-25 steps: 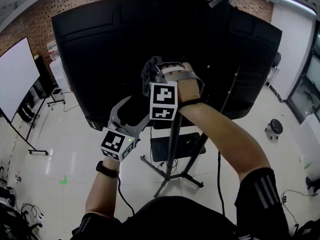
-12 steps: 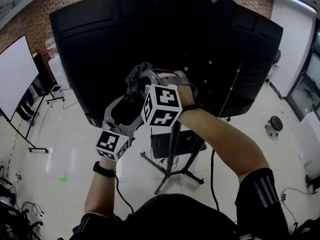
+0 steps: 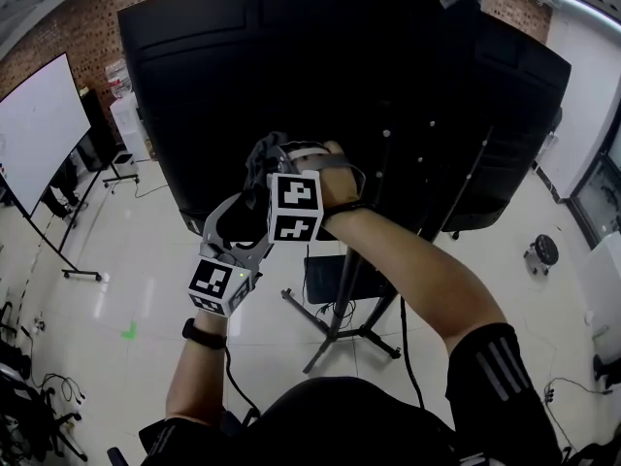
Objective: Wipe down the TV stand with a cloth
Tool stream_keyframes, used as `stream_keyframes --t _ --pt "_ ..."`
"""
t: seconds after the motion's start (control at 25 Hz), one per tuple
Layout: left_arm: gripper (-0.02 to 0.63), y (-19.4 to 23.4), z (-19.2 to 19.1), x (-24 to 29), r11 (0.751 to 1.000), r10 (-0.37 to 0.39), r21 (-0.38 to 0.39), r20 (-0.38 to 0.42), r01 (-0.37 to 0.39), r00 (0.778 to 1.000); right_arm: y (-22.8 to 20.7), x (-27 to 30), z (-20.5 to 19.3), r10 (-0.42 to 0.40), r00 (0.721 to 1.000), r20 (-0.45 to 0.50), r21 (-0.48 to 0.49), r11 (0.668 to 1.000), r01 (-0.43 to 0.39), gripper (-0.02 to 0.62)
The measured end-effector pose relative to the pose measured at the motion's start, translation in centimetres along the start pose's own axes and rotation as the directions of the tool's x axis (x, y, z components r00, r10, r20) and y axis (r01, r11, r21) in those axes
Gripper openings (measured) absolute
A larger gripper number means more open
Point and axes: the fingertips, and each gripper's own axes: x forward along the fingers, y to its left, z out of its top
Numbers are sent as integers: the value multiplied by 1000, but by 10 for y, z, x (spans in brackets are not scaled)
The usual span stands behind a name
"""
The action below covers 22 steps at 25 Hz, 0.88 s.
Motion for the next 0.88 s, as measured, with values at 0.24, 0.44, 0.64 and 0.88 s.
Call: stream_keyframes --t 0.24,0.44,0.64,0.88 --pt "344 -7 -3 7 1000 -24 -2 -2 24 1000 6 -4 -33 -20 996 -89 -48 999 15 29" --pt "344 -22 -1 25 998 -61 8 33 61 998 8 -16 -64 -25 983 -183 -85 996 10 29" --pt "344 -42 1 44 993 -115 -6 40 115 993 6 -26 -88 -29 970 -243 -100 995 5 29" --pt "344 -58 3 57 989 -147 -12 48 148 988 2 -42 -97 -43 968 -245 -94 995 21 29"
